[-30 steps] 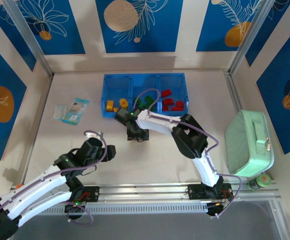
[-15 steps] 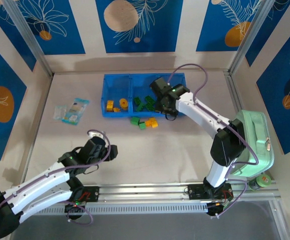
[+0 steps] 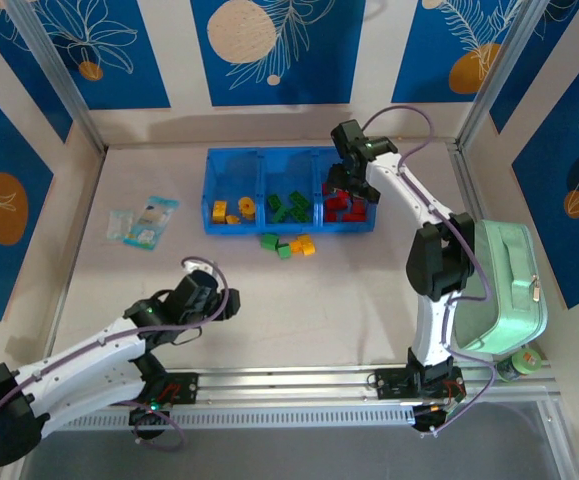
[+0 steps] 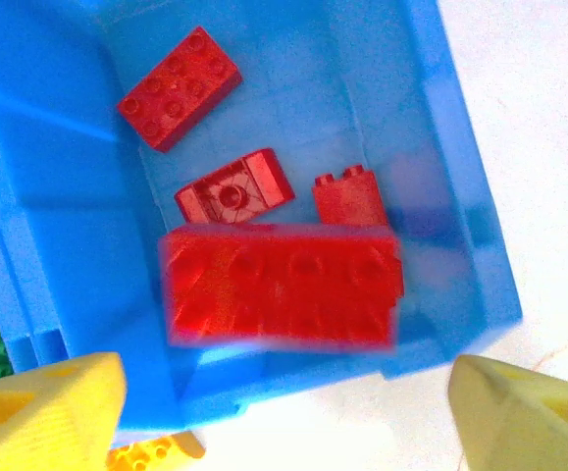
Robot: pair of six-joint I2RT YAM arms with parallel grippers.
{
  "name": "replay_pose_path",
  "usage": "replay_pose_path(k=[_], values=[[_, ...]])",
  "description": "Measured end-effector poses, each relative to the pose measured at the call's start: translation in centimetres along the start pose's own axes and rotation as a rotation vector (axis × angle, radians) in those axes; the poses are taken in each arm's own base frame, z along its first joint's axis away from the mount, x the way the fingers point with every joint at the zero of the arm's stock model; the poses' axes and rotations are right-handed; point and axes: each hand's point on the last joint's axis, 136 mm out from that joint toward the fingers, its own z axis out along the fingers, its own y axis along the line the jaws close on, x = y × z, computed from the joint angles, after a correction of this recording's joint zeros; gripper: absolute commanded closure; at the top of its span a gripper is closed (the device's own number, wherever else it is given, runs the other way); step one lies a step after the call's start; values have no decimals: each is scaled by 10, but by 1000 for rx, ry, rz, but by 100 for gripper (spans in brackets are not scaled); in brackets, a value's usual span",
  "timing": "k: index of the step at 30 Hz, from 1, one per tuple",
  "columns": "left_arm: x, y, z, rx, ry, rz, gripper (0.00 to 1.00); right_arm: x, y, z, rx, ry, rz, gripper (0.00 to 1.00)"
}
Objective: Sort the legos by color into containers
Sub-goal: Place the lego in the container, then pick up the lego from the center of the table.
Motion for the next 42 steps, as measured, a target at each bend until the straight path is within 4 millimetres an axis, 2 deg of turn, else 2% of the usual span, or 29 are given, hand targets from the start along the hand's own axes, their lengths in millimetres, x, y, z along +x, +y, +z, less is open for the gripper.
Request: replay_pose_path(k=[6,13,18,21,26,34,38,42], values=[[-12,-15,7,8,1,23,25,5,5,-8,-16,-11,-28,10],[-27,-34,24,-2,13,69,23,35,-11,-40,-52,-32,-42,10],[-44,-53,45,1,25,96,23,58,-23,-59,-93,-52,-39,11],[-56,-63,60,6,32,107,23,75,-32,-60,-106,-46,-33,11],[-78,-69,84,-9,45,108,24,101,-47,-55,-109,-18,-26,12],[-116,-76,123,-31,52,127,28,119,-57,-60,-150,-23,-7,13],[-124,-78,136,-40,67,145,31,125,-61,-59,-156,-20,-3,14],[-122,-75,148,-58,94,155,32,132,-63,-55,-156,-7,-1,14]])
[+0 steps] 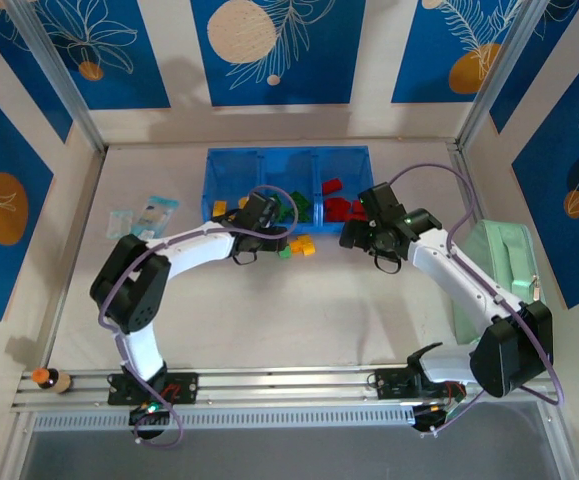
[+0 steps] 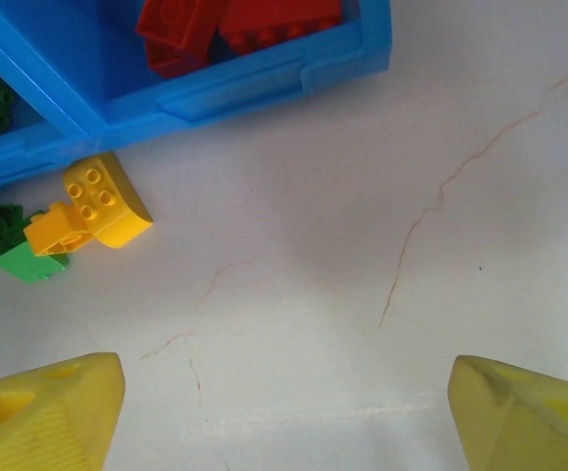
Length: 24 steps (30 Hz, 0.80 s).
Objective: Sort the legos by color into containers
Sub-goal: Pick up the lego from the center of the table.
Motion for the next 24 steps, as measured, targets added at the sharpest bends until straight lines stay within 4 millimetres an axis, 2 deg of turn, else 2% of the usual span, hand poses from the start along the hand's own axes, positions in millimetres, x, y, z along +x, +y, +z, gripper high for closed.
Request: replay_pose_path(k=[8,17,24], values=[[8,5,14,-24,43,22,38,9,-6,7,6,16,15,14],[11,9,27,-41,66,20,46,9,-9,8,4,10,23,14],[9,9,29,-40,68,30,59,11,-9,6,-4,4,28,14]])
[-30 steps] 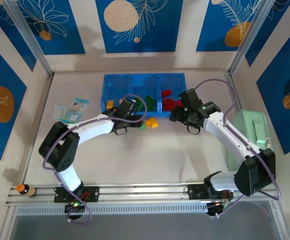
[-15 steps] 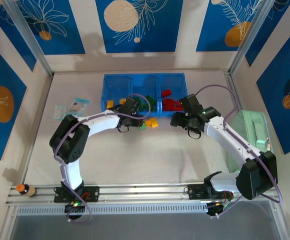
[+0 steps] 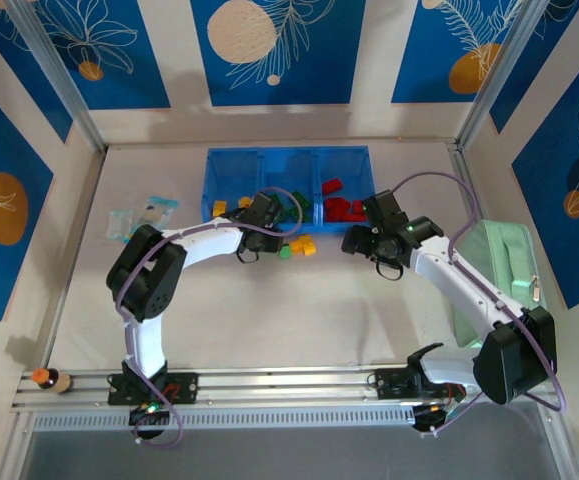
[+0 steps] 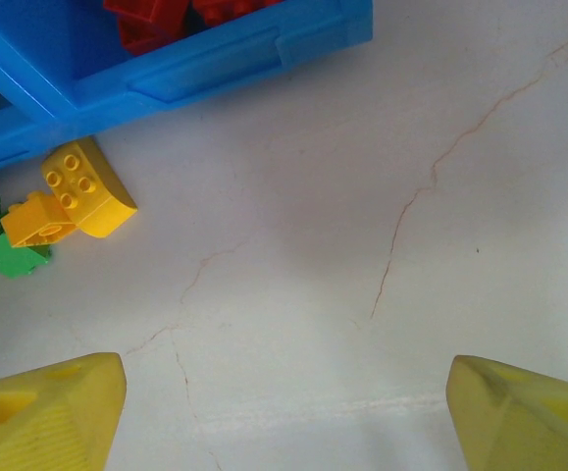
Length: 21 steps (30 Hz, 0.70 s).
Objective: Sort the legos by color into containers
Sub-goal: Pick up the lego from the center of the table, then place the lego in the container.
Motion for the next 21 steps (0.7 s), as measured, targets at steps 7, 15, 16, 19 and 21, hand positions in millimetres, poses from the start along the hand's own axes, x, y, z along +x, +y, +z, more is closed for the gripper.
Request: replay_pose_path(k=[7,15,16,19,21], values=[[7,0,-7,2,5,0,61,2,-1,0,-4,2,5,14],[-8,-8,-65,47,-88,-6,61,13,-7,5,2,26,14,15],[-16,-10,-71,52,-109,-4,61,14,-8,6,4,29,16,15],[-45,-20,-86,68,-166,6,61,18,-10,7,4,39,23,15],[-70,-27,-92,78,-198,12,61,21,-11,7,4,41,27,15]])
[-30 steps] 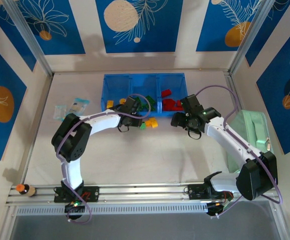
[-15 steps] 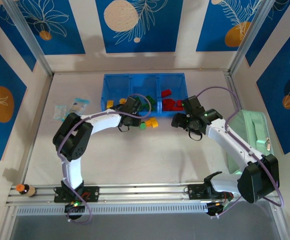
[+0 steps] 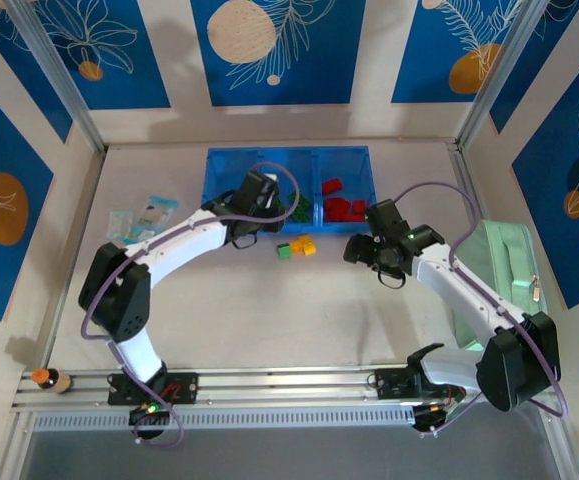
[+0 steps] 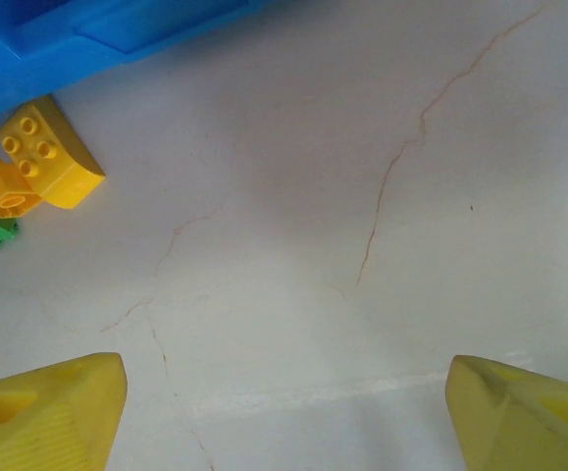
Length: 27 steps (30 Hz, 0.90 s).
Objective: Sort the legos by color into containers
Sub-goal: Place the lego in the container.
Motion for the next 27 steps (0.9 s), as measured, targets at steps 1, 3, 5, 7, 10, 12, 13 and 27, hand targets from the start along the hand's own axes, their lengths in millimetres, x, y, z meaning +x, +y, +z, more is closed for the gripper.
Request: replay_pose_path(k=[1,3,5,7,10,12,13,27], values=[[-11,-3,2,4,-13,3,61,0,0,-1,-5,-2,2,15],[-34,-10,7,10,-40,13,61,0,0,-6,-15,-13,5,15],[-50,-15,14,9,-50,26,60,-1,0,-11,-28,-28,7,15],[-61,-17,23,4,-50,36,58,-2,0,-17,-42,-45,9,15],[-71,-17,34,-8,-36,52,49,-2,0,-23,-56,-61,14,15],[-71,-15,39,-16,-19,63,35,-1,-1,-24,-56,-61,14,15],[-70,-15,40,-16,-13,69,32,0,-2,-24,-56,-60,14,15],[9,-12,19,-15,106,95,26,4,-4,-22,-49,-45,13,15]])
